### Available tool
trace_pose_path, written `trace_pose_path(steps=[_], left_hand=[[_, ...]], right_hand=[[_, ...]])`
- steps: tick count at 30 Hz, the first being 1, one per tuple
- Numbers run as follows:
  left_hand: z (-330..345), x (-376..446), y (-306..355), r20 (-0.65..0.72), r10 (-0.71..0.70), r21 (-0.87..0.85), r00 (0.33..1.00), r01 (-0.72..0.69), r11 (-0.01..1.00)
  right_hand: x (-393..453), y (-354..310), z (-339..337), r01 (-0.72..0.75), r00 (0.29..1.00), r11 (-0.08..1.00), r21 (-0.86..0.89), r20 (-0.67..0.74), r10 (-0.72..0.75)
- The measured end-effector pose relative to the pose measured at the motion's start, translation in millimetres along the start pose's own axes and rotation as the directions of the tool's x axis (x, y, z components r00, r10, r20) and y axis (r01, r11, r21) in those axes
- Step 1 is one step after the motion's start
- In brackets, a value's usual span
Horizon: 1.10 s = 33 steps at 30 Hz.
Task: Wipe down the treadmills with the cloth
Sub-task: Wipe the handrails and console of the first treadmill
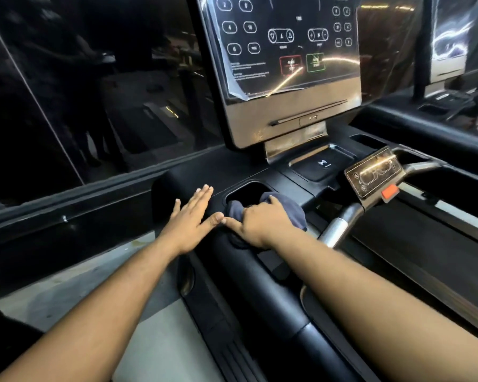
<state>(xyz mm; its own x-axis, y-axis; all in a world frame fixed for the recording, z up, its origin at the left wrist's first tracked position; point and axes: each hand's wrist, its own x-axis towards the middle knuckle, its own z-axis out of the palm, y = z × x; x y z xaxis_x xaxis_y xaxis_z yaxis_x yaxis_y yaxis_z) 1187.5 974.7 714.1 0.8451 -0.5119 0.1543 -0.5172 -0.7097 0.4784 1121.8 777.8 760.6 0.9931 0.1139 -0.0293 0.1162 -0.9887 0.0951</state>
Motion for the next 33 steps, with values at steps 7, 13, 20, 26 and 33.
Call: trace_pose_path(steps=[7,13,20,26,33], left_hand=[[1,26,8,0.077,0.072,0.093,0.994,-0.079,0.992],[-6,54,-7,0.157,0.18,0.236,0.971,-0.214,0.948],[-2,71,-20,0.066,0.312,0.185,0.948,-0.319,0.93],[-1,71,-23,0.055,0.297,0.195,0.953,-0.303,0.933],[1,71,-23,0.003,0.263,0.159,0.965,-0.26,0.953]], right_hand=[[-19,82,26,0.302,0.939,0.953,-0.004,-0.17,-0.298],[-18,63,15,0.14,0.977,0.99,0.037,-0.166,-0.132],[-5,78,-26,0.106,0.829,0.942,0.318,-0.552,0.093],[21,74,7,-0.171,0.985,0.971,0.17,0.067,0.162],[67,48,8,0.007,0.999,1.0,0.008,0.041,-0.007]])
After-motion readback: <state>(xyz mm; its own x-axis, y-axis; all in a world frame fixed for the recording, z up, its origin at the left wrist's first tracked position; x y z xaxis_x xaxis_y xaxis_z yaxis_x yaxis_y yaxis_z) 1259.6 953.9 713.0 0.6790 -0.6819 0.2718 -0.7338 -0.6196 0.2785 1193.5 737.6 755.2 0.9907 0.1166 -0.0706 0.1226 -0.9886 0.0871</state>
